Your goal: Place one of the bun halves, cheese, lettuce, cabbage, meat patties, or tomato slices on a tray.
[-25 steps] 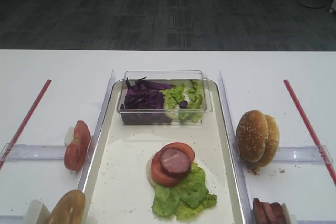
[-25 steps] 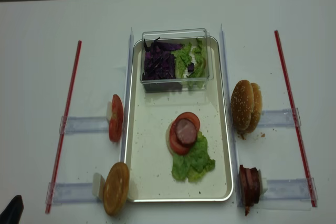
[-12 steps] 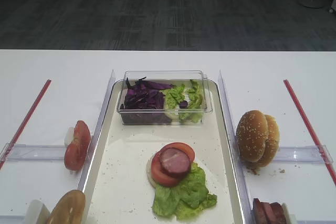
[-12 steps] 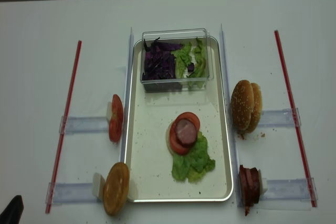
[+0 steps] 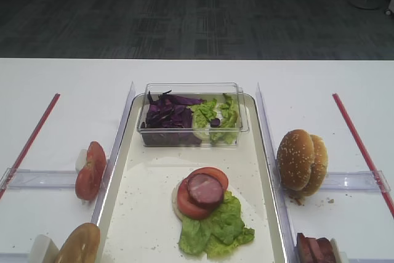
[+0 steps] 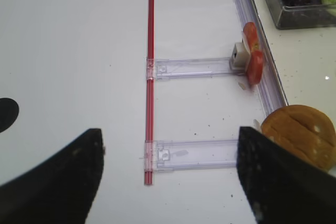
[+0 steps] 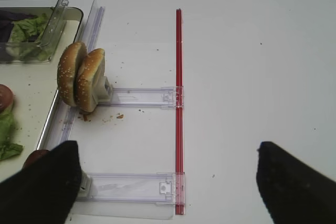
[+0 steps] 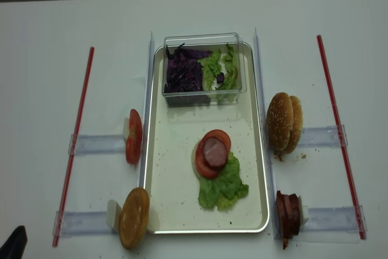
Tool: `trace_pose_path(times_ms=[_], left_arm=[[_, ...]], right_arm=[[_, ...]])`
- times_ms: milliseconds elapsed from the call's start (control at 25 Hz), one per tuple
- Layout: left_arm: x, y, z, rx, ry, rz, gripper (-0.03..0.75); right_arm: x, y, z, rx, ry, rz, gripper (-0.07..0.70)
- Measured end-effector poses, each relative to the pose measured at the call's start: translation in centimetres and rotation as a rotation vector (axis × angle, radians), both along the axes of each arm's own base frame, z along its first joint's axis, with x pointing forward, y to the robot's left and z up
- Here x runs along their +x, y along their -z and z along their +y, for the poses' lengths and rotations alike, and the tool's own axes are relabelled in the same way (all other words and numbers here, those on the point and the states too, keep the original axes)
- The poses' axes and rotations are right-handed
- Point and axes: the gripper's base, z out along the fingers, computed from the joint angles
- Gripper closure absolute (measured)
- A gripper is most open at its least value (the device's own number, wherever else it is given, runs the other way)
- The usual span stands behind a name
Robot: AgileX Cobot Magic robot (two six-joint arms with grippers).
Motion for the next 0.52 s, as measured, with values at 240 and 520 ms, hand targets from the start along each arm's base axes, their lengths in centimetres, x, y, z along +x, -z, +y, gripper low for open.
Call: trace_pose_path(times_ms=[240,520], left_arm=[[0.0,0.0,0.0,0.0,0.0,0.0,0.225],[0.0,0.0,0.0,0.0,0.0,0.0,0.225]], right_arm=[[0.0,0.0,0.0,0.0,0.0,0.0,-0.055],[0.0,0.0,0.0,0.0,0.0,0.0,-0.055]])
